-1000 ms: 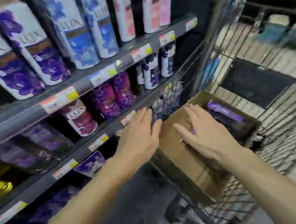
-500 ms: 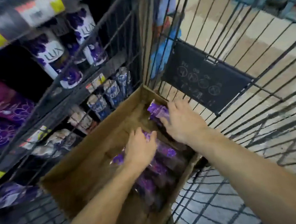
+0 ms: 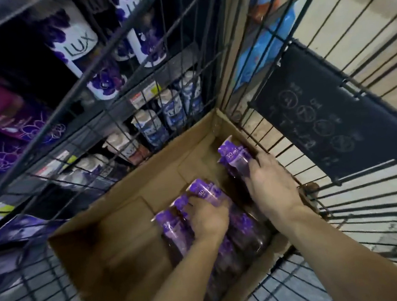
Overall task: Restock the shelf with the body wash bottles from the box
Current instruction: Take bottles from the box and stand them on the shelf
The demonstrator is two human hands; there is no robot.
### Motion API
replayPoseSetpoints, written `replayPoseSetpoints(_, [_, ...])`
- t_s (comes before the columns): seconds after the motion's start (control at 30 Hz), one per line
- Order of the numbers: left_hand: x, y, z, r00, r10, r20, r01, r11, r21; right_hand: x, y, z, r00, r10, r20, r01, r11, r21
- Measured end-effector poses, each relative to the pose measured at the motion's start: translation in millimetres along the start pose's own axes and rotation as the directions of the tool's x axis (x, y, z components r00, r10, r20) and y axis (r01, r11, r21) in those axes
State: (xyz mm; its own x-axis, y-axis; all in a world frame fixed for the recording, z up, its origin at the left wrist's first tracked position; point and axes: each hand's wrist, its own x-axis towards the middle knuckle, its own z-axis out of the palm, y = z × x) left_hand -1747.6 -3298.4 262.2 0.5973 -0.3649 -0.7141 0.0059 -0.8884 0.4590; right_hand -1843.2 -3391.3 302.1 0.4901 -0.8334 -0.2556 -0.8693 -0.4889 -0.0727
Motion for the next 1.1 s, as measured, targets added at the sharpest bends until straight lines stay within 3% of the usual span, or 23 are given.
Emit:
replayPoseSetpoints(0.3, [-5.1, 8.1, 32.5, 0.995, -0.06, 0.075, 0.046, 0.982, 0.183, 2.9, -13.7, 3.3, 0.986, 0.106, 0.128, -0.09, 0.988, -0.125])
replayPoseSetpoints(0.5, [4.6, 2.6, 29.7, 0.99, -0.057, 0.128, 0.046, 0.995, 0.087, 0.2, -18.6, 7.9, 0.961, 0.241, 0.137, -0.239, 0.97, -0.036])
replayPoseSetpoints(0.7, [18.4, -11.3, 32.5, 0.985, -0.087, 0.152, 0.092, 0.995, -0.026, -14.8, -14.9, 20.0, 0.94, 0.245, 0.238, -0.275, 0.956, 0.103])
replayPoseSetpoints(0.77, [8.3, -8.9, 22.2, 0.983, -0.069, 0.169, 0.085, 0.993, -0.085, -15.4, -7.7, 22.3, 0.93, 0.271, 0.247, -0.329, 0.915, 0.234])
replayPoseSetpoints(0.9, [-0.9, -11.5, 0.9, 0.983, 0.031, 0.18, 0.01, 0.975, -0.221, -16.2, 2.5, 16.3, 0.945, 0.245, 0.217, -0.302, 0.909, 0.287])
replayPoseSetpoints(1.1, [-7.4, -7.8, -64.0, 0.954, 0.25, 0.163, -0.198, 0.94, -0.279, -15.0, -19.6, -29.6, 0.986, 0.164, 0.005, -0.15, 0.89, 0.43])
